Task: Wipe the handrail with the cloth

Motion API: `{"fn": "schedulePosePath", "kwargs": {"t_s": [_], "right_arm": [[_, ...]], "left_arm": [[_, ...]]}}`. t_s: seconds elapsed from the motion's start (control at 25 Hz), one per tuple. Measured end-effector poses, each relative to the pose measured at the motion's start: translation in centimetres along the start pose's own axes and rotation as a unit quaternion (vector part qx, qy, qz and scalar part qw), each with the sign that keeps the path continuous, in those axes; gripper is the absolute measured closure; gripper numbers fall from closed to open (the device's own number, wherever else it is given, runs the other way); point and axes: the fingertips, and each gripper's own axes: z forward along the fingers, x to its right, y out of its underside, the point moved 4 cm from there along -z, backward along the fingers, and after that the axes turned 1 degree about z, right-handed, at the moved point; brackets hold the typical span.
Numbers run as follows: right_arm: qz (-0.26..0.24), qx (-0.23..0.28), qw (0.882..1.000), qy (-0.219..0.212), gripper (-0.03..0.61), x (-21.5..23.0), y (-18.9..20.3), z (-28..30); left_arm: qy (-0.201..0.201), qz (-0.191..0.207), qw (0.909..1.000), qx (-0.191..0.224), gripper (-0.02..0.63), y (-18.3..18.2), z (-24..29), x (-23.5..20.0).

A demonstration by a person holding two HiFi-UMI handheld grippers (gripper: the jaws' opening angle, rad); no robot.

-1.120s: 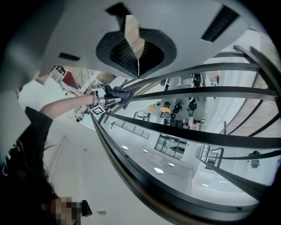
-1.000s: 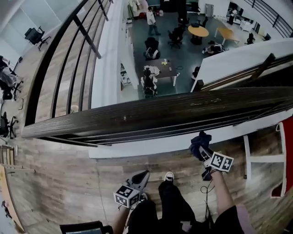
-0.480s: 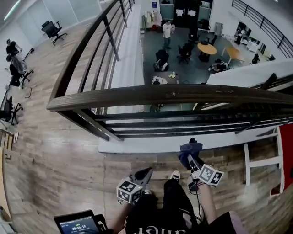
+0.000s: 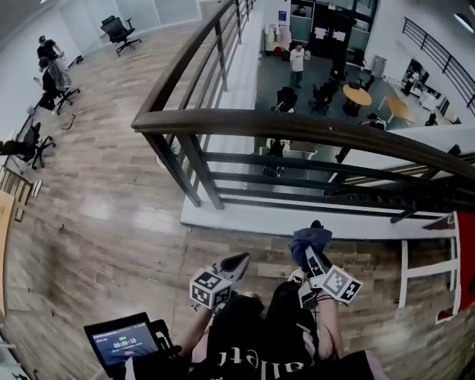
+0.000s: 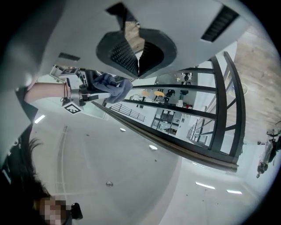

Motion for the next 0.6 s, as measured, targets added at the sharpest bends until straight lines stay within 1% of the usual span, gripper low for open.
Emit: {"fn": "schedulePosePath", "kwargs": {"t_s": [0.04, 0.12, 0.24, 0.32, 0.44, 0.6], "right_arm": [[-0.005, -0.003, 1.0, -0.004, 0.474, -1.4, 0.4, -0.9], [-0.029, -0.01, 0.999, -0.009, 0.474, -3.9, 1.1, -3.7], [-0.093, -0.022, 0.995, -0.011, 0.474, -5.9, 1.4, -6.0], [-0.123, -0.036, 0.992, -0.014, 0.474, -5.6, 1.6, -5.1], [-0.126, -0.053, 0.99, -0.035, 0.474, -4.7, 2.0, -3.1], [-0.149, -0.073, 0.985, -0.055, 0.474, -4.8, 1.5, -6.4]], "left_arm": [[-0.004, 0.001, 1.0, 0.003, 0.609, -0.4, -1.4, 0.5], [-0.006, 0.002, 0.9999, 0.011, 0.609, -1.3, -4.2, 3.0], [-0.015, 0.008, 0.9995, 0.028, 0.609, -2.3, -6.8, 5.8], [-0.024, 0.011, 0.9992, 0.031, 0.609, -2.3, -6.8, 5.9], [-0.038, 0.017, 0.9984, 0.038, 0.609, -2.2, -5.4, 5.2], [-0.054, 0.009, 0.9967, 0.06, 0.609, -3.1, -4.9, 8.7]]}}
